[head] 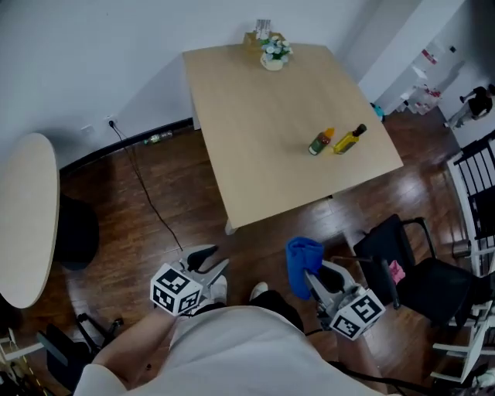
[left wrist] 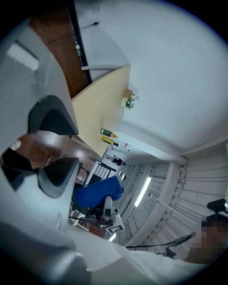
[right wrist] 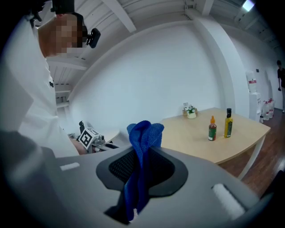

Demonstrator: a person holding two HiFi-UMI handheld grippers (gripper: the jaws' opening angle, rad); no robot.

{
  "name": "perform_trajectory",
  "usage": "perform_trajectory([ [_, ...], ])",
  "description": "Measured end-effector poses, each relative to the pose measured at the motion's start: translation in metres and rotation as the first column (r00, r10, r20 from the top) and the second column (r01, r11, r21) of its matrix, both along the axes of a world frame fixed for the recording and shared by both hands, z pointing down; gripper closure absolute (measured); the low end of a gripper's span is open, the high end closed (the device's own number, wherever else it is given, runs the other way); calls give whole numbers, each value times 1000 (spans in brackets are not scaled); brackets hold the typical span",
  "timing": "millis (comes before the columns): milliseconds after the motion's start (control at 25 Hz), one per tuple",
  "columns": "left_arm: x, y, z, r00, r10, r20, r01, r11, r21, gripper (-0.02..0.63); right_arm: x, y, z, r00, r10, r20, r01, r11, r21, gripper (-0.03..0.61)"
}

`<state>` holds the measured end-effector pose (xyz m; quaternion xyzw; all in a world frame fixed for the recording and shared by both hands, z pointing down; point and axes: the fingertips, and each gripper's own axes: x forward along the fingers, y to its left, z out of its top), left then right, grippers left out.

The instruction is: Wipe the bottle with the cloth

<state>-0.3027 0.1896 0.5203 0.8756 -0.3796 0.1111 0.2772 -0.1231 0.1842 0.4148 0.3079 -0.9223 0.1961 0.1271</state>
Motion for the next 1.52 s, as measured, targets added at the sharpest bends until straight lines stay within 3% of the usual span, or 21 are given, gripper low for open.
perform_trajectory([
  [400, 63, 59, -24, 998, 69, 12, -70, 995, 72, 446, 58, 95, -18, 998, 69, 1, -69, 994, 84, 495],
  [600, 121, 103, -40, 989, 142, 43, -146, 984, 106, 446, 110, 158, -3, 992, 120, 36, -122, 990, 70, 495],
  [760, 151, 146, -57, 982, 177, 61, -183, 977, 114, 446, 129, 192, 12, 992, 115, 50, -118, 992, 49, 495],
  [1040, 158, 171, -71, 975, 201, 99, -212, 970, 120, 446, 126, 224, 8, 990, 121, 78, -126, 990, 58, 495],
  [1280, 165, 177, -95, 960, 255, 116, -274, 942, 195, 446, 118, 233, -6, 985, 155, 75, -162, 983, 91, 495],
  [1520, 121, 183, -99, 967, 235, 102, -251, 947, 199, 446, 73, 232, -14, 993, 105, 58, -111, 988, 111, 495],
])
